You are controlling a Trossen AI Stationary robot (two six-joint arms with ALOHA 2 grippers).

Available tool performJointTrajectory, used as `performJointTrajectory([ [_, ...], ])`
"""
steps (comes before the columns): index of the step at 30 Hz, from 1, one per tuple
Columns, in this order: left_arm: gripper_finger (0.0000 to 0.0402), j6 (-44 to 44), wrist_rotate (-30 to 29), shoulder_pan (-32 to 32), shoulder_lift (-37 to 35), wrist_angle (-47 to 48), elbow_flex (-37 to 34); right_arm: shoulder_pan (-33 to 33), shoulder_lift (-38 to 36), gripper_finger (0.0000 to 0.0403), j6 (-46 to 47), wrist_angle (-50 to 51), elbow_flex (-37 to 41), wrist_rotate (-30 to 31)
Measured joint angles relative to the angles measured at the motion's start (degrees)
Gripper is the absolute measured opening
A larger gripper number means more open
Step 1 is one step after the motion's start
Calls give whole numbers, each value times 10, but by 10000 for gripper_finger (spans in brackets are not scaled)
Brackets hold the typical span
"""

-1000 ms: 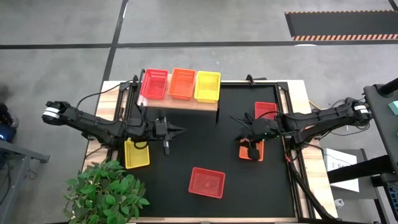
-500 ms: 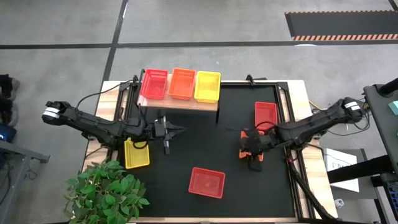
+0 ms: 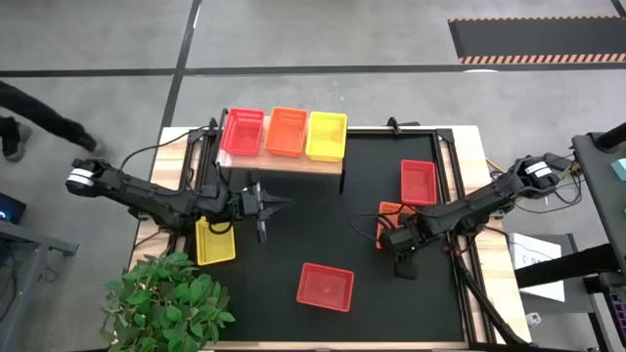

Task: Stack baskets on shelf by color
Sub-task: Stack the orange bin on the other orange bin on the shelf

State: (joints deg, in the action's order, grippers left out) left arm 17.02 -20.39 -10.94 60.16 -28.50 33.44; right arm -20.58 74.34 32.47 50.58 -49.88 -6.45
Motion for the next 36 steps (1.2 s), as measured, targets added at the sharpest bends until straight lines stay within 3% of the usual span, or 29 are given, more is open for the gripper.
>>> performJointTrajectory([
  [8,0,40,0,0,-2,4,1,-2,51,119,-11,-2,12,34],
  [15,0,89,-3,0,-13,6,1,-2,72,19,-30,-3,12,37],
  [23,0,145,-96,0,-56,7,-1,-2,58,9,-24,7,-30,43],
  [29,0,154,-165,0,-86,9,-8,-2,60,8,-27,77,-131,94],
  [36,0,153,-178,0,-111,33,-20,-2,60,8,-60,171,-269,175],
])
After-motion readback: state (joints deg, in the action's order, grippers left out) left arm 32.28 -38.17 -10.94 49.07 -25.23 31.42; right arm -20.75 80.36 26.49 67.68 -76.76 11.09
